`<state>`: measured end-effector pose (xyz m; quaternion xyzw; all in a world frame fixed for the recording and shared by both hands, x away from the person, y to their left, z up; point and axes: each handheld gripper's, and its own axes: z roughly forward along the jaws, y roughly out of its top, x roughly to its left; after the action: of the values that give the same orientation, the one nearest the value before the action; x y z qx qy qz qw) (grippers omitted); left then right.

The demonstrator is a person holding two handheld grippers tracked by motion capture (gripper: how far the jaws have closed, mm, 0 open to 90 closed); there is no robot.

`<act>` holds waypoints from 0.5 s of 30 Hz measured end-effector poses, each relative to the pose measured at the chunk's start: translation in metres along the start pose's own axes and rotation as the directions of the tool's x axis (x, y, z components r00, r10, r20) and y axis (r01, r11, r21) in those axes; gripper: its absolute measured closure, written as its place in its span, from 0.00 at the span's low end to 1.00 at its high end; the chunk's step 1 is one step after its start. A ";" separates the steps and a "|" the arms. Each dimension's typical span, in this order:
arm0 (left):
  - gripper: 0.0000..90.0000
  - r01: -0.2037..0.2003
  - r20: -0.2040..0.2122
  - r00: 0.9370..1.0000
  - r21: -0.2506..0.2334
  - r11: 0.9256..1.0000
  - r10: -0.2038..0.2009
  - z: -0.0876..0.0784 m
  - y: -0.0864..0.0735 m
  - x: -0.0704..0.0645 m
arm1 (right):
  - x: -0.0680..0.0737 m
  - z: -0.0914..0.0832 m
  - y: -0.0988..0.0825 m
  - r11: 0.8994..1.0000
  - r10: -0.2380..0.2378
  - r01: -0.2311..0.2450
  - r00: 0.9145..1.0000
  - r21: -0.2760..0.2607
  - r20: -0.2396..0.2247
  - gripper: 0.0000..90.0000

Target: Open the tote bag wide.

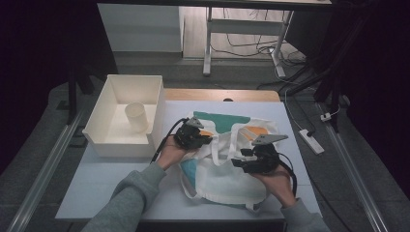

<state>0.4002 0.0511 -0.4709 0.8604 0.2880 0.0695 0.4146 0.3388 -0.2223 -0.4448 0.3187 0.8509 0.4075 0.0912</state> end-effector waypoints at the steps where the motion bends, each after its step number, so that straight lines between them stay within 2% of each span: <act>1: 0.95 0.003 0.004 1.000 -0.001 1.000 -0.003 0.000 0.000 0.000 | 0.000 0.007 -0.001 1.000 0.012 -0.012 1.000 0.011 0.015 0.45; 2: 0.95 0.004 0.006 1.000 -0.003 1.000 -0.004 -0.001 0.000 0.001 | -0.001 0.014 -0.002 0.999 0.036 -0.036 0.999 0.020 0.014 0.45; 5: 0.95 0.011 0.010 1.000 -0.008 1.000 -0.010 -0.001 -0.001 0.001 | -0.006 0.030 -0.002 0.997 0.082 -0.081 0.996 0.018 -0.036 0.49; 7: 0.95 0.007 0.010 1.000 -0.005 1.000 -0.007 -0.001 -0.001 0.001 | -0.005 0.033 0.001 0.997 0.079 -0.079 0.995 -0.005 -0.056 0.67; 8: 0.95 0.006 0.011 1.000 -0.005 1.000 -0.006 -0.001 -0.001 0.001 | -0.004 0.033 0.002 0.998 0.062 -0.063 0.996 -0.010 -0.064 0.80; 9: 0.95 0.008 0.013 1.000 -0.008 1.000 -0.008 -0.001 -0.001 0.001 | -0.004 0.033 0.002 0.998 0.062 -0.063 0.996 -0.010 -0.064 0.80; 10: 0.95 0.005 0.018 1.000 -0.010 1.000 -0.005 -0.002 -0.001 0.001 | 0.000 0.030 0.005 1.000 0.015 -0.016 0.998 -0.023 -0.054 0.97; 13: 0.95 0.000 0.021 1.000 -0.013 1.000 0.001 -0.004 -0.002 0.001 | 0.005 0.021 0.010 0.998 -0.051 0.050 0.999 -0.042 -0.004 0.98; 14: 0.95 0.000 0.025 1.000 -0.015 1.000 0.000 -0.005 -0.002 0.001 | 0.005 0.021 0.010 0.998 -0.051 0.050 0.999 -0.042 -0.004 0.98; 15: 0.94 0.002 0.031 1.000 -0.018 1.000 -0.001 -0.006 -0.002 0.002 | 0.005 0.011 0.016 0.993 -0.077 0.081 0.996 -0.088 0.048 0.98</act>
<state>0.3985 0.0570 -0.4692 0.8573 0.2816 0.0586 0.4269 0.3466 -0.2048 -0.4397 0.2891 0.8414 0.4345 0.1404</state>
